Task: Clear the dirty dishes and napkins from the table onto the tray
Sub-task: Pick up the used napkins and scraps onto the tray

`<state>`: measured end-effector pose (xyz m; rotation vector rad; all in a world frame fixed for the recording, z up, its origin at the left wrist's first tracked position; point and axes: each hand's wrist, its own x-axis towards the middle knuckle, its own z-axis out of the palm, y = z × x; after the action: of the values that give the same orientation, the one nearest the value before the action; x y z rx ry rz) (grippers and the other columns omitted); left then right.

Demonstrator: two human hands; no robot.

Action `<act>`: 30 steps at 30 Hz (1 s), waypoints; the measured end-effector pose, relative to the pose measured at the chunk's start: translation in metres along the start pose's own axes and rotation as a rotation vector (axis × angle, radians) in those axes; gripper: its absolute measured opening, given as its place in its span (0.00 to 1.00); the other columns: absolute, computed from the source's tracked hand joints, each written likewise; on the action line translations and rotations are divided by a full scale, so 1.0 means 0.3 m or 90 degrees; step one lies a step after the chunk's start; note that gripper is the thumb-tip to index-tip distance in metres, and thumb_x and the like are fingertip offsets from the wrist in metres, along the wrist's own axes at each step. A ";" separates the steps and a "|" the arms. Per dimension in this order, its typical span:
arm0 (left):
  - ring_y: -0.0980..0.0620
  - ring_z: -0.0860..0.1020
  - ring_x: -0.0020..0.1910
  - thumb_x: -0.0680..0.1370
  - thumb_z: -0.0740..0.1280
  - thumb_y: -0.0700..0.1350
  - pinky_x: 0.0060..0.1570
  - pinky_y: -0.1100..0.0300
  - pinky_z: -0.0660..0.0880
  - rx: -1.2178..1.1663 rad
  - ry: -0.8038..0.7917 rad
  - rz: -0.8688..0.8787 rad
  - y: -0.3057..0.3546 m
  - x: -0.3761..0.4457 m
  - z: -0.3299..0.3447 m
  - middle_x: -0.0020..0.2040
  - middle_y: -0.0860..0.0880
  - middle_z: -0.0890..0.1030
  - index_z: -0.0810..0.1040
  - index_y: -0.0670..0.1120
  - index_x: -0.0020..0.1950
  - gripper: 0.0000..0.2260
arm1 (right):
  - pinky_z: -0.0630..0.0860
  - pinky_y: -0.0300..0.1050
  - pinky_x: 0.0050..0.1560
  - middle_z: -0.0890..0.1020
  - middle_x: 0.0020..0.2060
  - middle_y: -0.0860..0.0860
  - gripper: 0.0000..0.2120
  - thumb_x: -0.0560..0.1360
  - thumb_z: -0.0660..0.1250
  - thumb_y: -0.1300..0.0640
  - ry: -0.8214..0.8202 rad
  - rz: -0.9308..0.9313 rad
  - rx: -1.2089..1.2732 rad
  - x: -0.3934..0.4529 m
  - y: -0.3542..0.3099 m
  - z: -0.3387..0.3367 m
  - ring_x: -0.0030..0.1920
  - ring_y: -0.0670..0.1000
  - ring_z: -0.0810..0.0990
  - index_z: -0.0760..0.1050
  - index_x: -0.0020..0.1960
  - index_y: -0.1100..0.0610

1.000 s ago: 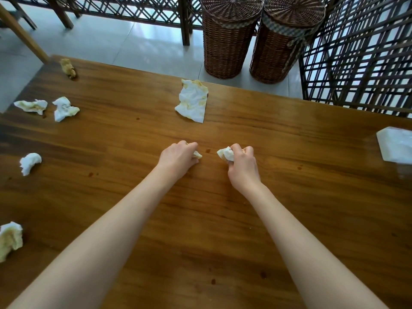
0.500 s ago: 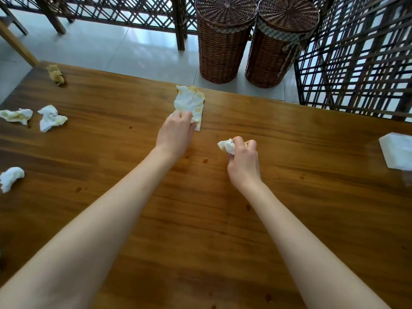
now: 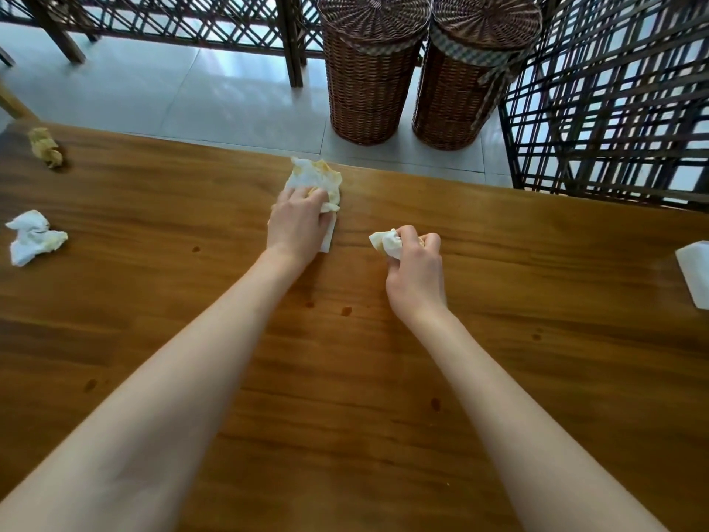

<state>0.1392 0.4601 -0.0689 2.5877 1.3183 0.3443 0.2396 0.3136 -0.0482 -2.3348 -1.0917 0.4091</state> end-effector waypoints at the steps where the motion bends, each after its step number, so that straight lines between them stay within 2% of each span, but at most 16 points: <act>1: 0.41 0.71 0.58 0.80 0.60 0.47 0.57 0.48 0.70 -0.005 0.013 0.005 0.000 -0.003 0.002 0.57 0.43 0.77 0.75 0.44 0.57 0.10 | 0.71 0.39 0.46 0.68 0.57 0.57 0.16 0.77 0.61 0.64 0.004 0.006 0.005 0.003 0.002 0.000 0.53 0.54 0.73 0.68 0.64 0.56; 6: 0.36 0.71 0.56 0.79 0.62 0.39 0.53 0.47 0.73 0.001 0.038 0.030 0.007 -0.022 0.003 0.57 0.37 0.76 0.76 0.44 0.61 0.12 | 0.75 0.44 0.51 0.68 0.57 0.57 0.15 0.77 0.61 0.64 0.009 0.016 0.015 -0.016 0.003 -0.003 0.52 0.54 0.73 0.68 0.64 0.56; 11: 0.38 0.74 0.48 0.78 0.62 0.35 0.47 0.48 0.76 0.000 0.007 0.041 0.028 -0.075 -0.022 0.51 0.37 0.75 0.74 0.40 0.57 0.09 | 0.70 0.39 0.44 0.68 0.55 0.55 0.15 0.77 0.61 0.64 0.020 0.009 0.021 -0.069 0.009 -0.027 0.49 0.52 0.72 0.68 0.64 0.56; 14: 0.41 0.74 0.45 0.78 0.61 0.34 0.44 0.49 0.76 -0.028 0.008 0.033 0.065 -0.148 -0.060 0.48 0.38 0.75 0.73 0.40 0.56 0.08 | 0.71 0.41 0.43 0.68 0.54 0.55 0.15 0.77 0.61 0.64 0.039 0.018 0.031 -0.111 0.018 -0.071 0.48 0.51 0.72 0.69 0.63 0.55; 19: 0.44 0.70 0.42 0.79 0.60 0.34 0.39 0.56 0.68 -0.091 0.014 0.068 0.224 -0.282 -0.185 0.48 0.37 0.74 0.73 0.39 0.57 0.08 | 0.74 0.44 0.47 0.65 0.50 0.51 0.15 0.76 0.60 0.66 0.068 0.044 0.064 -0.220 0.027 -0.186 0.49 0.52 0.72 0.69 0.62 0.56; 22: 0.46 0.69 0.41 0.78 0.60 0.34 0.39 0.56 0.68 -0.112 0.025 0.087 0.320 -0.404 -0.267 0.49 0.38 0.74 0.73 0.39 0.57 0.09 | 0.74 0.44 0.48 0.64 0.49 0.51 0.15 0.76 0.59 0.66 0.081 0.049 0.083 -0.333 0.052 -0.279 0.48 0.52 0.72 0.69 0.62 0.56; 26: 0.40 0.74 0.45 0.78 0.60 0.34 0.43 0.52 0.71 -0.123 0.014 0.090 0.456 -0.598 -0.358 0.50 0.38 0.74 0.73 0.40 0.58 0.10 | 0.71 0.41 0.45 0.65 0.49 0.50 0.15 0.77 0.59 0.66 0.108 0.056 0.089 -0.533 0.126 -0.433 0.46 0.51 0.71 0.70 0.62 0.56; 30: 0.40 0.74 0.45 0.78 0.60 0.34 0.41 0.53 0.70 -0.135 0.017 0.132 0.621 -0.804 -0.441 0.50 0.38 0.75 0.73 0.40 0.58 0.09 | 0.70 0.40 0.46 0.65 0.50 0.50 0.15 0.77 0.60 0.65 0.127 0.059 0.080 -0.778 0.232 -0.600 0.44 0.49 0.69 0.70 0.62 0.56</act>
<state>0.1036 0.1682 0.0854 2.5486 0.9640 0.5255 0.2209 0.0353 0.0702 -2.2647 -0.8428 0.2635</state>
